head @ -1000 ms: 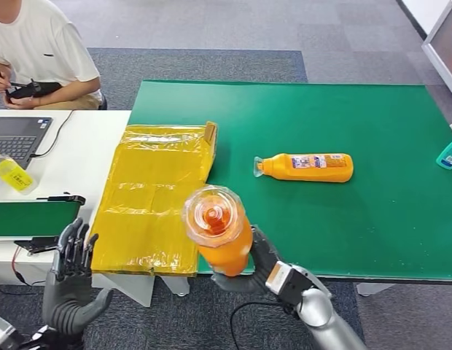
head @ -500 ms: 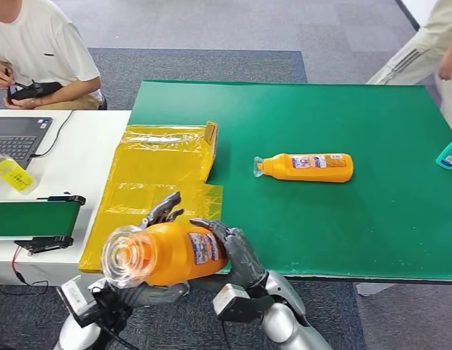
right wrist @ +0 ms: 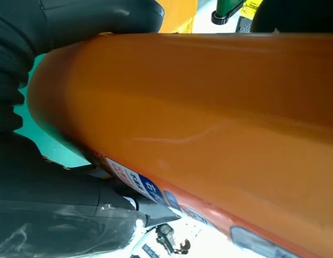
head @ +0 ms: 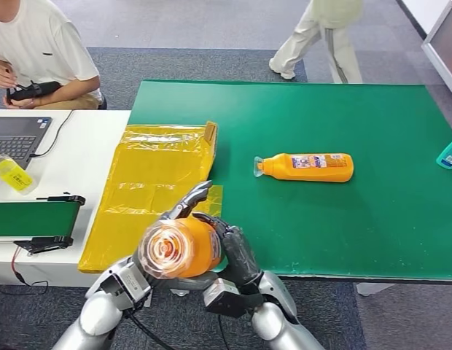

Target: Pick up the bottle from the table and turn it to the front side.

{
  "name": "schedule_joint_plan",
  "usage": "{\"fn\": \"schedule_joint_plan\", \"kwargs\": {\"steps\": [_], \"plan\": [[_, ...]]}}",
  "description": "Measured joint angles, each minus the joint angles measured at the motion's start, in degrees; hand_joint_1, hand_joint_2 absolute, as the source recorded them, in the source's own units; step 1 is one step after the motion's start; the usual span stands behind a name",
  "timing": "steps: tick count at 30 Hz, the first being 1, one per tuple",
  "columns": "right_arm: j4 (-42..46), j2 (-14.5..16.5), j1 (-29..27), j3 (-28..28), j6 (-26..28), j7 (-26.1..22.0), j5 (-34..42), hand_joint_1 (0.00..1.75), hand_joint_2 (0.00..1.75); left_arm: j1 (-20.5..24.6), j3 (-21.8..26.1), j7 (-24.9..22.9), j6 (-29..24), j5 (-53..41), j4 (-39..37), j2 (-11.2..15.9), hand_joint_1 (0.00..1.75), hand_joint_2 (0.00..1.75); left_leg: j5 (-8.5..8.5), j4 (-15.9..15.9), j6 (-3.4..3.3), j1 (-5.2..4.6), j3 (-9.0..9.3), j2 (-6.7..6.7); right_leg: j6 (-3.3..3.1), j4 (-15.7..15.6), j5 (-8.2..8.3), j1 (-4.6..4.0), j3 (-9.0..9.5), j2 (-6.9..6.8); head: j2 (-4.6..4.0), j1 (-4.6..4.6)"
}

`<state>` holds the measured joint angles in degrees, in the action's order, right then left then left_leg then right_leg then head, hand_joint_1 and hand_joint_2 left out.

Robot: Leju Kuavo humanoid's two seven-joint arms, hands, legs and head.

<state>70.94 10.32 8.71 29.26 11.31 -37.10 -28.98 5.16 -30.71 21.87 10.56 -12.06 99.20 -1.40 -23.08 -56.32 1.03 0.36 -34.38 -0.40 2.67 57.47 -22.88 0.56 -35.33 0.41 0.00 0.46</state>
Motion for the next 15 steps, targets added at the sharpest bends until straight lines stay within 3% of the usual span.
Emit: {"fn": "schedule_joint_plan", "kwargs": {"steps": [3, 15], "plan": [[-0.57, 0.04, 0.2, -0.03, 0.09, -0.05, 0.15, 1.75, 1.75, 0.33, -0.46, -0.16, -0.73, -0.3, -0.62, 0.18, 1.75, 1.75, 0.0, 0.0, 0.0, 0.0, 0.0, 0.0, 0.0, 0.0, 0.0, 0.0, -0.01, 0.0, 0.0, -0.01], [-2.09, 0.06, 0.06, -0.07, 2.54, 1.37, -0.6, 1.75, 1.75, 0.46, -2.77, -0.83, -6.43, -4.79, -2.62, 0.17, 1.75, 1.75, 0.0, 0.0, 0.0, 0.0, -0.01, 0.01, 0.0, 0.0, 0.0, 0.0, -0.01, 0.01, 0.0, 0.0]]}}
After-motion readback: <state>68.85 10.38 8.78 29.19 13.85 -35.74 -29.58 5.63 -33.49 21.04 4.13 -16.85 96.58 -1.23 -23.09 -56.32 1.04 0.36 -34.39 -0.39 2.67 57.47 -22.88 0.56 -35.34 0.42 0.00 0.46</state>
